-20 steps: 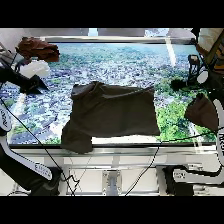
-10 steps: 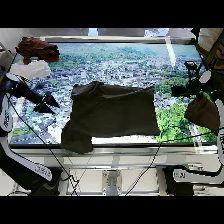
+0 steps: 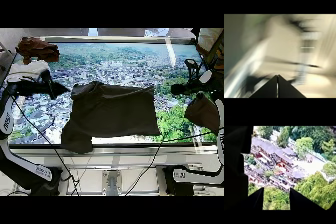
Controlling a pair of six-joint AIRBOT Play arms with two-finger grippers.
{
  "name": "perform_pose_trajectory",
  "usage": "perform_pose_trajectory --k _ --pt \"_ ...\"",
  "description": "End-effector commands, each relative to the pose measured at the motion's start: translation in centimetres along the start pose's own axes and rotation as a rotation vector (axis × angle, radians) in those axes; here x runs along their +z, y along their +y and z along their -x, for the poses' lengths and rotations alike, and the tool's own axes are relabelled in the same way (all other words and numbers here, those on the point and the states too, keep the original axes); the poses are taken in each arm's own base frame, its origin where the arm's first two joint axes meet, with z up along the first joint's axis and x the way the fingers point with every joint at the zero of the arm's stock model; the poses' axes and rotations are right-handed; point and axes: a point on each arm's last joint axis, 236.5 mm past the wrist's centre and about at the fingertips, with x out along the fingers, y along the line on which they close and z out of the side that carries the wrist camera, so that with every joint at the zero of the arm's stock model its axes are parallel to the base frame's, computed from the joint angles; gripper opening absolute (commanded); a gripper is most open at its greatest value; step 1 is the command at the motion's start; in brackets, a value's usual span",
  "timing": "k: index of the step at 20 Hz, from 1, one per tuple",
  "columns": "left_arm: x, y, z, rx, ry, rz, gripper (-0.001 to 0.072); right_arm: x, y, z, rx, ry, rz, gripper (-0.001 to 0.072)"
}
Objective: Fold the shirts.
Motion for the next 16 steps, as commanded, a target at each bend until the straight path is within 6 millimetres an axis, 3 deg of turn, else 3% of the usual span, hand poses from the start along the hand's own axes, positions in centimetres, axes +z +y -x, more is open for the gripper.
perform_pose_trajectory --k 1,2,4,5,6,8,9,12,14,16 --pt "-0.4 -17.1 1.2 -0.364 -0.082 -0.483 0.0007 0.5 0.5 0.0 0.021 -0.020 -0.015 0.0378" --pt "-2.0 -18.6 0.0 -0.236 -0.019 -0.583 0.0006 0.5 0.8 0.0 0.033 -0.020 -0.022 0.0378" --pt "-3.3 -17.8 -1.2 0.255 0.029 -0.721 0.0006 0.6 1.3 0.1 0.056 -0.025 -0.035 0.0377" --pt "-3.3 -17.7 0.0 0.514 -0.016 -0.770 0.0007 0.7 1.6 0.1 0.067 -0.028 -0.042 0.0377" --pt "-4.0 -19.2 1.4 0.704 -0.093 -0.804 0.0007 0.8 1.8 0.1 0.075 -0.031 -0.046 0.0377" --pt "-7.5 -22.3 2.6 0.880 -0.188 -0.872 0.0007 0.9 2.0 0.1 0.087 -0.035 -0.053 0.0376" --pt "-9.4 -22.7 3.2 0.959 -0.232 -0.850 0.0006 0.9 2.0 0.1 0.087 -0.036 -0.054 0.0376" --pt "-14.1 -19.0 10.4 1.398 -0.360 -0.618 0.0007 0.9 2.1 0.1 0.088 -0.036 -0.054 0.0370" --pt "-16.2 -16.8 13.6 1.579 -0.338 -0.569 0.0009 0.9 2.1 0.1 0.089 -0.035 -0.055 0.0369" --pt "-16.7 -14.2 12.8 1.563 -0.235 -0.563 0.0010 0.9 2.1 0.1 0.089 -0.035 -0.055 0.0370"
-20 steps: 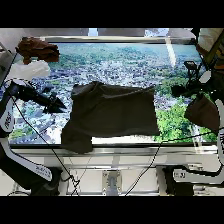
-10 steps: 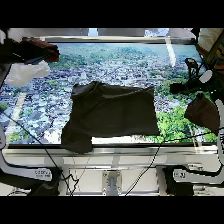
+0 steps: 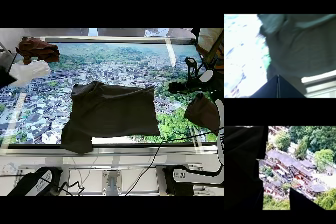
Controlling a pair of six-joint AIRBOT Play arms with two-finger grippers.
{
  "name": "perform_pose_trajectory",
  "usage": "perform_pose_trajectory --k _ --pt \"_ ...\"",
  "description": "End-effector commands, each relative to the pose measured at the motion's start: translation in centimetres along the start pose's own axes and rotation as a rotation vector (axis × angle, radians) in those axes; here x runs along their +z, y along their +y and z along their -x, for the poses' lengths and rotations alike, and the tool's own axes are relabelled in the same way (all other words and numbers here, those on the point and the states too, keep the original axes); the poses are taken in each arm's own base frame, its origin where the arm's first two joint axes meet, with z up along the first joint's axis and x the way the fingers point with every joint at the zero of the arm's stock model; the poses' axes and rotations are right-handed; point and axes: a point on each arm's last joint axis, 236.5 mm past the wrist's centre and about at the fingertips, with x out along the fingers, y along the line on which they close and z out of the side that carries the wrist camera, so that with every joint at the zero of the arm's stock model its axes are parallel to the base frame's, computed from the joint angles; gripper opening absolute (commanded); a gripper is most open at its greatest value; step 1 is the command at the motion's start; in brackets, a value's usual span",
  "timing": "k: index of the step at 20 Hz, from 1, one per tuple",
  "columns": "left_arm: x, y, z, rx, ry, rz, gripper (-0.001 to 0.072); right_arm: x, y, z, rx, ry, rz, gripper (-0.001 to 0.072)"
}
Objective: Fold the shirts.
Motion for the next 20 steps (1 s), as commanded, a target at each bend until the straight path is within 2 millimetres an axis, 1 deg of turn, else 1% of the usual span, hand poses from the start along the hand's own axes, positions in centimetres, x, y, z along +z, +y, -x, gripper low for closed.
perform_pose_trajectory --k 1,2,3,4,5,7,9,10,11,12,14,15,16,17,18,19,20 --pt "-3.5 2.9 -1.1 0.153 0.075 0.002 0.0011 0.1 0.1 0.0 0.004 -0.002 -0.002 0.0369" --pt "-2.5 3.0 -2.5 0.140 0.040 -0.015 0.0022 0.0 0.1 0.0 0.005 -0.001 -0.002 0.0369" --pt "-1.9 3.5 -3.6 0.145 0.023 -0.024 0.0127 0.0 0.1 0.0 0.005 0.001 -0.002 0.0370" --pt "-1.8 4.1 -5.0 0.154 0.024 -0.016 0.0313 -0.1 0.2 0.0 0.006 0.005 -0.001 0.0369" --pt "-2.4 4.6 -6.7 0.152 0.065 0.000 0.0361 -0.2 0.2 0.0 0.006 0.009 -0.001 0.0370" --pt "-6.1 4.4 -10.9 0.090 0.248 0.033 0.0363 -0.2 0.2 0.0 0.006 0.008 -0.001 0.0369" --pt "-9.7 4.3 -15.3 0.037 0.375 0.040 0.0363 0.0 0.1 0.0 0.004 0.000 -0.001 0.0370" --pt "-12.4 4.5 -17.2 0.020 0.462 0.034 0.0362 0.0 0.0 0.0 0.001 -0.001 0.001 0.0369" --pt "-16.0 4.4 -18.9 -0.001 0.578 0.052 0.0363 0.0 0.0 0.0 -0.002 0.000 0.003 0.0370" --pt "-19.5 3.7 -20.1 -0.034 0.675 0.073 0.0362 0.0 -0.2 0.0 -0.009 0.002 0.008 0.0369" --pt "-26.7 0.8 -21.9 -0.152 0.838 0.134 0.0372 -0.1 -0.6 0.0 -0.025 0.006 0.017 0.0370" --pt "-29.3 -0.8 -22.5 -0.214 0.877 0.159 0.0398 -0.2 -0.6 0.0 -0.028 0.008 0.019 0.0369" --pt "-31.0 -2.2 -23.4 -0.257 0.880 0.191 0.0440 -0.2 -0.7 0.0 -0.028 0.007 0.018 0.0369" --pt "-31.8 -3.5 -24.7 -0.301 0.839 0.224 0.0443 -0.2 -0.6 0.0 -0.027 0.007 0.019 0.0369" --pt "-31.4 -4.5 -26.1 -0.336 0.775 0.257 0.0443 -0.2 -0.6 0.0 -0.025 0.008 0.017 0.0369" --pt "-30.5 -4.8 -27.2 -0.346 0.708 0.273 0.0443 -0.2 -0.5 0.0 -0.020 0.009 0.014 0.0370" --pt "-29.5 -4.4 -28.1 -0.329 0.652 0.275 0.0443 -0.3 -0.4 0.0 -0.017 0.014 0.014 0.0370"
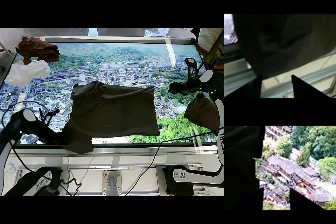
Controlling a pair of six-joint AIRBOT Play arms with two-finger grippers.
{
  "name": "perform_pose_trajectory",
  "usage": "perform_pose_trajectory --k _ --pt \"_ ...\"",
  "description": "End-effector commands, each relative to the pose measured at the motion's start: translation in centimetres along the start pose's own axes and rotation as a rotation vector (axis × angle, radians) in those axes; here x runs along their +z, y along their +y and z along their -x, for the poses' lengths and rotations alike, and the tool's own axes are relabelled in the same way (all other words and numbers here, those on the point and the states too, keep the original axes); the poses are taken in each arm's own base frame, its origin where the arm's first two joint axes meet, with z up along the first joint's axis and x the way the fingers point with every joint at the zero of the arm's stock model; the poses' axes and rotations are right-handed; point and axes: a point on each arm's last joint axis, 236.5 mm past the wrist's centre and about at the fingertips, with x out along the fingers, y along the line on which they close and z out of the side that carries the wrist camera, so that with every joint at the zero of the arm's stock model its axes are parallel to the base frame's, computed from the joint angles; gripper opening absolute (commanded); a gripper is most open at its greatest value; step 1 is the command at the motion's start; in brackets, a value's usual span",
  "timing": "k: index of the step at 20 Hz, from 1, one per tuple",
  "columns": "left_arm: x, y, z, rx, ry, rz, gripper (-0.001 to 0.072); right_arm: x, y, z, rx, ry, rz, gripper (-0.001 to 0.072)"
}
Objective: Fold the shirts.
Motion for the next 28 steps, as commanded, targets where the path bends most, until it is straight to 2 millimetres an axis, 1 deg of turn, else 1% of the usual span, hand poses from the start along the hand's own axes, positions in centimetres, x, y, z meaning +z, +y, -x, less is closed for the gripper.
perform_pose_trajectory --k 1,3,6,7,8,9,10,11,12,13,14,16,18,19,20,22,23,24,27,28 --pt "2.8 -0.5 -2.4 -0.053 -0.160 0.024 0.0443 -0.3 0.2 0.0 0.008 0.015 -0.002 0.0369" --pt "3.1 1.2 -2.2 0.024 -0.169 0.006 0.0443 -0.9 0.4 0.0 0.015 0.037 -0.002 0.0369" --pt "2.3 3.8 -1.8 0.139 -0.128 -0.019 0.0443 -1.2 0.5 0.1 0.021 0.052 -0.003 0.0369" --pt "2.1 3.9 -1.5 0.148 -0.114 -0.026 0.0443 -1.3 0.6 0.1 0.025 0.054 -0.005 0.0369" --pt "2.2 3.0 -0.9 0.117 -0.105 -0.032 0.0442 -1.3 0.6 0.1 0.026 0.057 -0.005 0.0369" --pt "2.5 1.7 -0.1 0.071 -0.107 -0.068 0.0443 -1.4 0.6 0.1 0.026 0.060 -0.005 0.0369" --pt "3.4 0.9 1.0 0.052 -0.131 -0.092 0.0443 -1.4 0.7 0.1 0.027 0.062 -0.006 0.0369" --pt "4.6 0.8 2.3 0.065 -0.169 -0.111 0.0443 -1.4 0.7 0.1 0.030 0.061 -0.008 0.0369" --pt "5.9 1.2 3.7 0.100 -0.213 -0.134 0.0443 -1.4 0.9 0.1 0.037 0.061 -0.013 0.0369" --pt "6.8 1.8 4.7 0.134 -0.246 -0.140 0.0443 -1.5 1.1 0.1 0.044 0.063 -0.016 0.0368" --pt "7.0 2.5 5.2 0.157 -0.256 -0.134 0.0443 -1.6 1.2 0.1 0.048 0.067 -0.018 0.0369" --pt "6.0 4.3 4.9 0.180 -0.229 -0.094 0.0443 -1.6 1.2 0.1 0.049 0.070 -0.018 0.0369" --pt "5.0 5.6 4.0 0.163 -0.221 -0.048 0.0442 -1.6 1.2 0.1 0.049 0.069 -0.017 0.0369" --pt "5.0 5.7 3.6 0.137 -0.236 -0.033 0.0442 -1.6 1.2 0.1 0.049 0.068 -0.017 0.0369" --pt "5.3 5.2 3.2 0.089 -0.267 -0.017 0.0442 -1.5 1.2 0.1 0.048 0.067 -0.018 0.0369" --pt "6.5 3.9 2.5 -0.005 -0.349 0.001 0.0442 -1.5 1.3 0.1 0.055 0.064 -0.021 0.0369" --pt "6.9 3.6 2.2 -0.026 -0.377 0.019 0.0442 -1.5 1.5 0.1 0.061 0.063 -0.024 0.0369" --pt "7.0 3.6 1.9 -0.033 -0.385 0.028 0.0442 -1.4 1.7 0.1 0.070 0.060 -0.027 0.0368" --pt "6.2 4.8 0.7 0.007 -0.349 0.026 0.0442 -1.2 2.2 0.1 0.092 0.053 -0.039 0.0368" --pt "6.2 5.2 0.4 0.020 -0.347 0.028 0.0442 -1.2 2.3 0.2 0.096 0.052 -0.041 0.0369"
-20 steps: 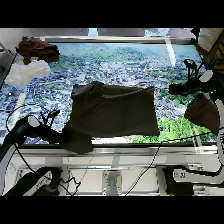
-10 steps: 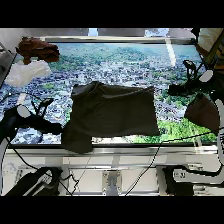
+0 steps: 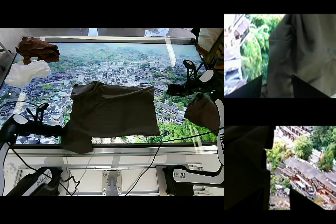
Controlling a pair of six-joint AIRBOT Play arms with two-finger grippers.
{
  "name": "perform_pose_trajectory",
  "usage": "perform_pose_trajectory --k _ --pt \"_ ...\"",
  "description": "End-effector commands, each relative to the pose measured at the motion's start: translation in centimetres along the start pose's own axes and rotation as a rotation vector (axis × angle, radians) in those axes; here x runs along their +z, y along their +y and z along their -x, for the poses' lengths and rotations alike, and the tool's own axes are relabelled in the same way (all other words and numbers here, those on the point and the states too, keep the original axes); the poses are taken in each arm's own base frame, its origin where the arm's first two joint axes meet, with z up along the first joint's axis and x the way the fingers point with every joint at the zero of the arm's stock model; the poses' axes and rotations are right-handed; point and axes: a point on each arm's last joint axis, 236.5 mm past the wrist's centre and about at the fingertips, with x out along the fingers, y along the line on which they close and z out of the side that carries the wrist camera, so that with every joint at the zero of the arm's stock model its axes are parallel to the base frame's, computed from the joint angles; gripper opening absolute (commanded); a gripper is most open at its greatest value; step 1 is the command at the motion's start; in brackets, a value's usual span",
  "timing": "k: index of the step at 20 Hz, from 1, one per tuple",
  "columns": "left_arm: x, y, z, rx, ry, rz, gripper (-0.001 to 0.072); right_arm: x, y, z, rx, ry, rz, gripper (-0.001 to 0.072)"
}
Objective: Fold the shirts.
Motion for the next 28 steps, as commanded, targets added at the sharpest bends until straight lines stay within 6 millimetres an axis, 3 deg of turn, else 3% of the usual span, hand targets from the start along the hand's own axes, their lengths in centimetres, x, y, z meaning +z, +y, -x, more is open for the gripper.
perform_pose_trajectory --k 1,4,6,8,9,10,11,15,16,17,20,24,28 --pt "0.2 1.2 -1.1 0.027 -0.024 0.008 0.0442 0.2 0.6 0.0 0.023 -0.009 -0.008 0.0368" --pt "0.4 2.3 -2.6 0.035 -0.015 0.040 0.0439 0.3 0.9 0.0 0.036 -0.011 -0.015 0.0369" --pt "0.3 1.4 -4.0 -0.035 0.004 0.071 0.0336 0.1 0.9 0.0 0.038 -0.003 -0.014 0.0368" --pt "1.3 -0.4 -4.8 -0.133 -0.025 0.085 0.0303 -0.6 0.8 0.0 0.035 0.025 -0.010 0.0368" --pt "1.8 -0.9 -4.8 -0.160 -0.046 0.080 0.0216 -1.3 0.6 0.0 0.025 0.052 -0.002 0.0368" --pt "2.2 -1.1 -4.7 -0.169 -0.061 0.066 0.0084 -2.0 0.3 0.0 0.012 0.083 0.007 0.0368" --pt "2.2 -1.1 -4.7 -0.166 -0.064 0.055 0.0010 -2.8 0.0 0.1 0.004 0.119 0.014 0.0369" --pt "2.3 -0.9 -4.7 -0.157 -0.069 0.018 0.0010 -7.2 -1.3 1.0 -0.049 0.306 0.042 0.0384" --pt "2.3 -0.8 -4.8 -0.152 -0.071 0.018 0.0010 -8.2 -1.3 1.2 -0.048 0.349 0.038 0.0452" --pt "2.3 -0.7 -4.8 -0.149 -0.072 0.016 0.0010 -9.5 -0.9 1.3 -0.028 0.399 0.029 0.0508" --pt "2.2 -0.1 -4.9 -0.124 -0.067 0.002 0.0010 -13.2 1.9 0.0 0.113 0.496 -0.030 0.0508" --pt "2.1 0.5 -4.9 -0.098 -0.063 -0.014 0.0010 -20.2 3.7 -1.4 0.208 0.679 -0.082 0.0506" --pt "2.2 0.6 -4.9 -0.091 -0.069 -0.013 0.0010 -23.5 5.2 -1.8 0.268 0.756 -0.134 0.0506"
